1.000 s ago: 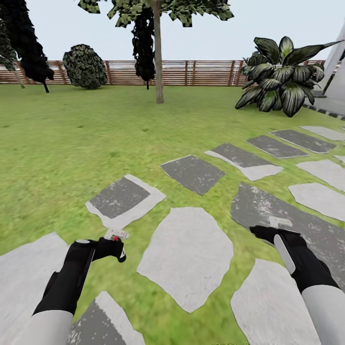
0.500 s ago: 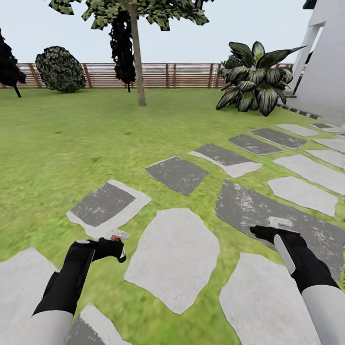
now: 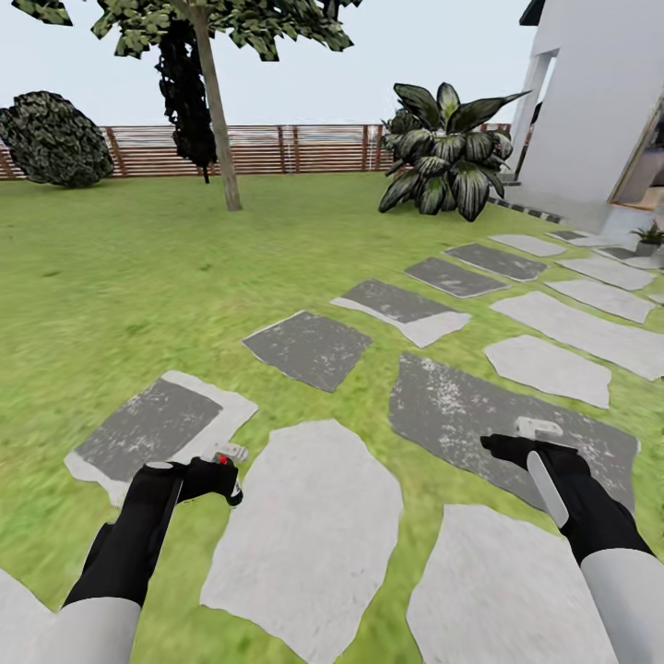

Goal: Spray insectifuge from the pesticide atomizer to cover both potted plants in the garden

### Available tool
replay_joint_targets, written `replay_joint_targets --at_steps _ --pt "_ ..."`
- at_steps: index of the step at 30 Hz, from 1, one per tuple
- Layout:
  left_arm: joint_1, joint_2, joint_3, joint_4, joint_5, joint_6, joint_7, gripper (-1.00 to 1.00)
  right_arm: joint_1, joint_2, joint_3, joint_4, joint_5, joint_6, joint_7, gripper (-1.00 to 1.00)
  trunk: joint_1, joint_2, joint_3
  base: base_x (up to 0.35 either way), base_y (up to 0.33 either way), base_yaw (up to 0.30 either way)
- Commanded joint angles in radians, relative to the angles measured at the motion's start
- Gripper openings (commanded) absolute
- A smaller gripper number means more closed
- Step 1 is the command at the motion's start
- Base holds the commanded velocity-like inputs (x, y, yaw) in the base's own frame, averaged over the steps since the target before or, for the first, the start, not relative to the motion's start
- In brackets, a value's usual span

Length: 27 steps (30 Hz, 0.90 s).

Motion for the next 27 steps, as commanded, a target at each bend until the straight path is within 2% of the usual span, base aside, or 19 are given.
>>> replay_joint_targets --at_steps 1,17,27 --pt "-0.001 -0.001 0.003 -0.001 -0.01 0.002 -0.01 -1.0 -0.001 0.0 0.001 -0.001 -0.011 0.004 -0.009 1.0 0.0 0.0 0.0 0.346 0.0 -0.234" --pt "-0.001 -0.001 0.003 -0.001 -0.01 0.002 -0.01 -1.0 -0.001 -0.001 0.0 -0.001 -0.011 0.004 -0.009 1.0 0.0 0.0 0.008 0.346 0.0 -0.243" --pt "-0.001 -0.001 0.003 -0.001 -0.01 0.002 -0.01 -1.0 -0.001 0.0 0.001 -0.001 -0.011 0.004 -0.009 1.0 0.0 0.0 0.008 0.346 0.0 -0.057"
